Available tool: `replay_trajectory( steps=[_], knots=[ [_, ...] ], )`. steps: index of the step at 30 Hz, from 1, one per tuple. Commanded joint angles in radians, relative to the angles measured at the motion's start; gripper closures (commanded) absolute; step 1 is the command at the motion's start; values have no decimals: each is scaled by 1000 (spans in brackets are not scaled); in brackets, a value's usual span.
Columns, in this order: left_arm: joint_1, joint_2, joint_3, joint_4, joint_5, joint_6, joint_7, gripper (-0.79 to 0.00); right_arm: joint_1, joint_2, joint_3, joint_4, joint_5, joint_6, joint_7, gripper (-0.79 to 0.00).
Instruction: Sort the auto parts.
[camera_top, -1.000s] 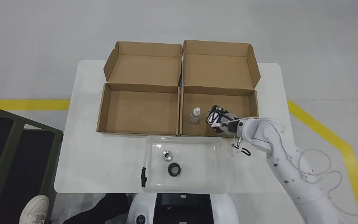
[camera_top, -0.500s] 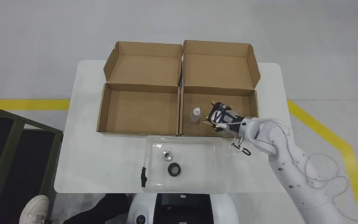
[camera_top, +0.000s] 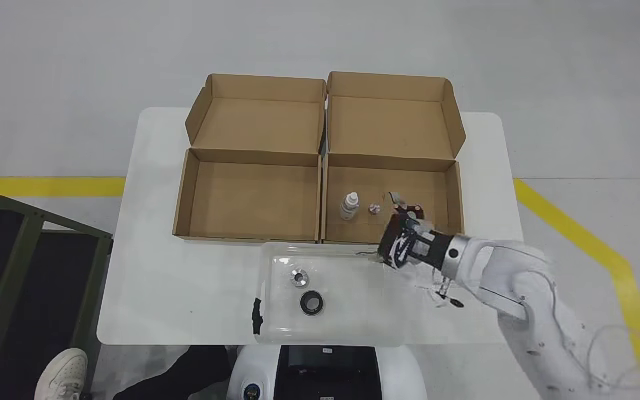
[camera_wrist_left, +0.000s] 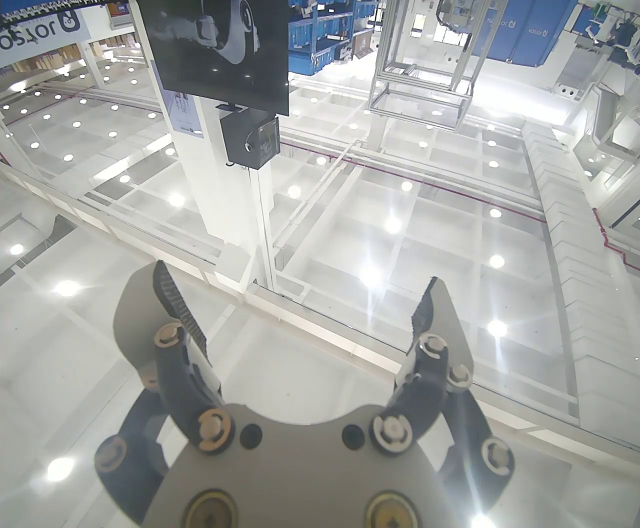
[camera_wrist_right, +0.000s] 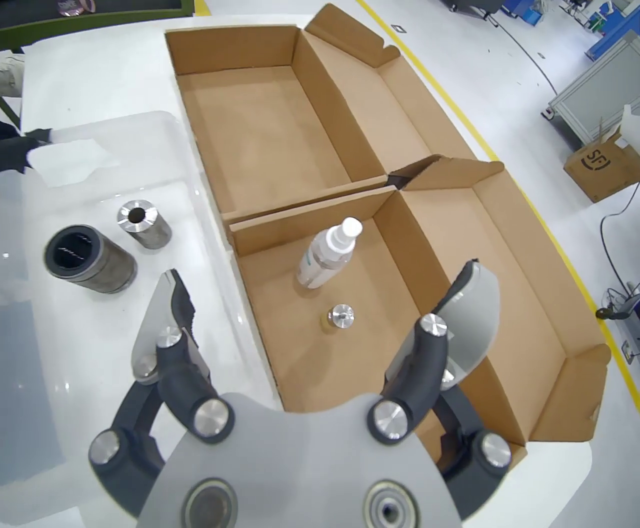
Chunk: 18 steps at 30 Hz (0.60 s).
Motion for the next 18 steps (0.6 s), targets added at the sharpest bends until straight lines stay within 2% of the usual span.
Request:
replay_trajectory(
  steps=[1,10,18],
  knots=[
    [0,0,0,0,0,0,0,-785,-31,3,1,-31,0,-19,-17,-785],
    [0,0,0,0,0,0,0,-785,-173,10,-51,-168,-50,-11,-20,-785],
    [0,0,0,0,0,0,0,-785,-161,2,-146,-114,-66,12,-17,-785]
  ],
)
